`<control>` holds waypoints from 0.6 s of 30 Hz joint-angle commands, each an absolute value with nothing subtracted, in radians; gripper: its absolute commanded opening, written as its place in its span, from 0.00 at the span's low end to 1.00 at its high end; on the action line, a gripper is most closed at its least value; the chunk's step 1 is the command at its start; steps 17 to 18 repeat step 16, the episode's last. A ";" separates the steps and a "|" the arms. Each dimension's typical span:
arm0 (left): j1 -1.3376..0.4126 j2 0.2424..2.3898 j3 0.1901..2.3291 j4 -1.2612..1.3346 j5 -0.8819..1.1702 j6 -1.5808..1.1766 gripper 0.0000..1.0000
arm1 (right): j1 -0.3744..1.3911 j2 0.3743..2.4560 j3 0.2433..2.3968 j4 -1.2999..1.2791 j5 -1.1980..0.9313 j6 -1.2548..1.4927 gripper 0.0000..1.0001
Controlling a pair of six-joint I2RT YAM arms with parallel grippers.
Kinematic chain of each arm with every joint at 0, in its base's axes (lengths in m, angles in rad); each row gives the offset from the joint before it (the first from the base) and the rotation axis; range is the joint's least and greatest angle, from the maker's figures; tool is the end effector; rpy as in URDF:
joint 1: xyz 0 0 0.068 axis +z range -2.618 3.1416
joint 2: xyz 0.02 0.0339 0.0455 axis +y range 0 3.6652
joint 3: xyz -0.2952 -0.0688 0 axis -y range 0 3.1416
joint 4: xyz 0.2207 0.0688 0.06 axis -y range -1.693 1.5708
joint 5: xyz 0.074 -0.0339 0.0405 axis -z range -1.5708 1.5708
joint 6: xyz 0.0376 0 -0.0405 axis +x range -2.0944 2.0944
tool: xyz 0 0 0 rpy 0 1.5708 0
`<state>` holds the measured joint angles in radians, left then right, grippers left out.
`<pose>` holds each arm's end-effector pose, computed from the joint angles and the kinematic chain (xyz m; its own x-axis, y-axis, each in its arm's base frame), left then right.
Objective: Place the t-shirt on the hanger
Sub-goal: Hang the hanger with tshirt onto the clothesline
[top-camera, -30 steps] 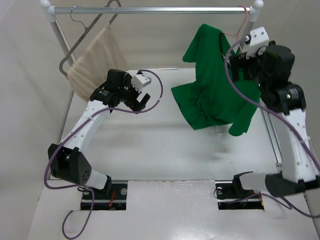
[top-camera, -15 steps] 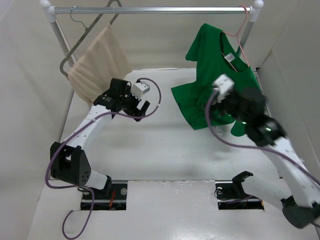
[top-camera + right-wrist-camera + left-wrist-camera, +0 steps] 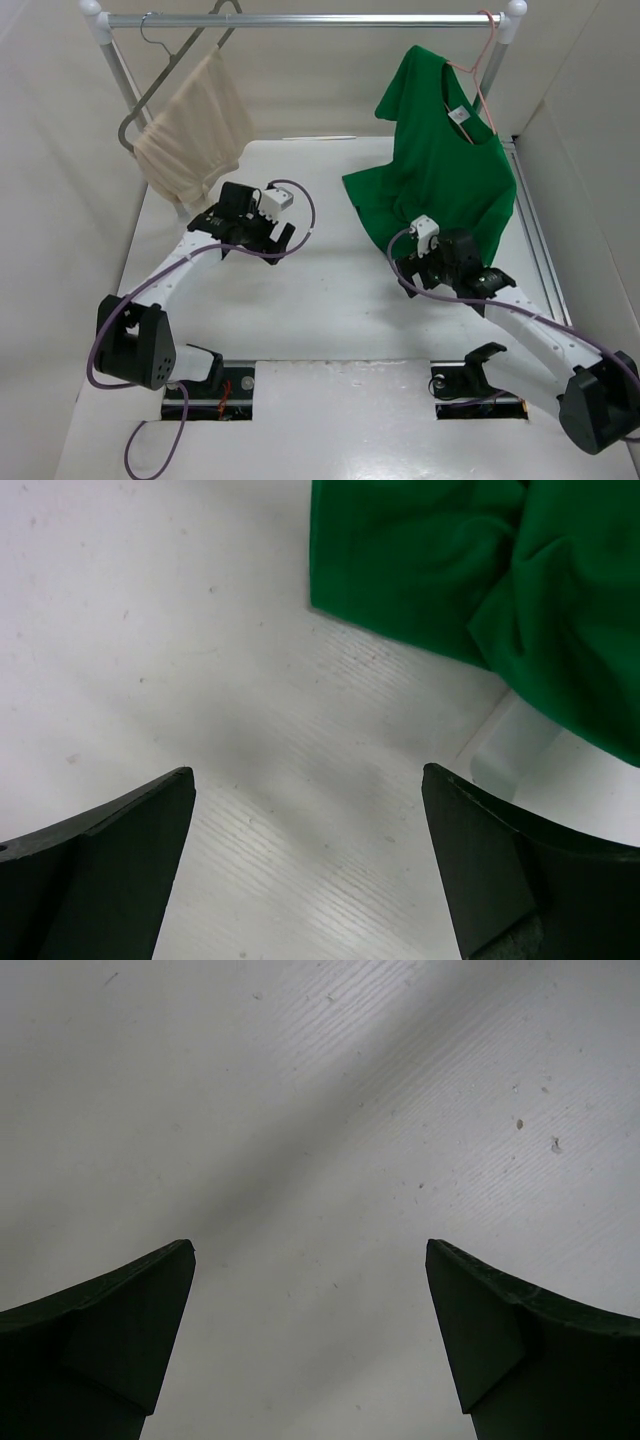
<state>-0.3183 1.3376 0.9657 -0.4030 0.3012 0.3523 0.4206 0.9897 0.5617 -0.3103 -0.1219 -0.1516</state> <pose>0.2413 -0.0913 0.2995 -0.4511 0.4956 -0.7422 0.6988 0.7135 0.0517 0.1496 0.0719 0.2483 -0.5337 -0.4029 -0.7435 -0.5746 0.8179 -0.0308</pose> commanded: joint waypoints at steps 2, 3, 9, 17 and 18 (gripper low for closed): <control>-0.316 1.302 0.959 -0.365 0.291 0.334 1.00 | 0.405 0.931 0.557 -0.209 -0.086 -0.101 1.00; -0.316 1.302 0.959 -0.365 0.291 0.334 1.00 | 0.396 0.931 0.557 -0.209 -0.086 -0.101 1.00; -0.316 1.293 0.950 -0.356 0.291 0.334 1.00 | 0.387 0.919 0.557 -0.218 -0.086 -0.110 1.00; -0.316 1.275 0.950 -0.356 0.291 0.334 1.00 | 0.387 0.900 0.557 -0.206 -0.109 -0.121 1.00; -0.316 1.275 0.950 -0.356 0.291 0.334 1.00 | 0.387 0.900 0.557 -0.206 -0.109 -0.121 1.00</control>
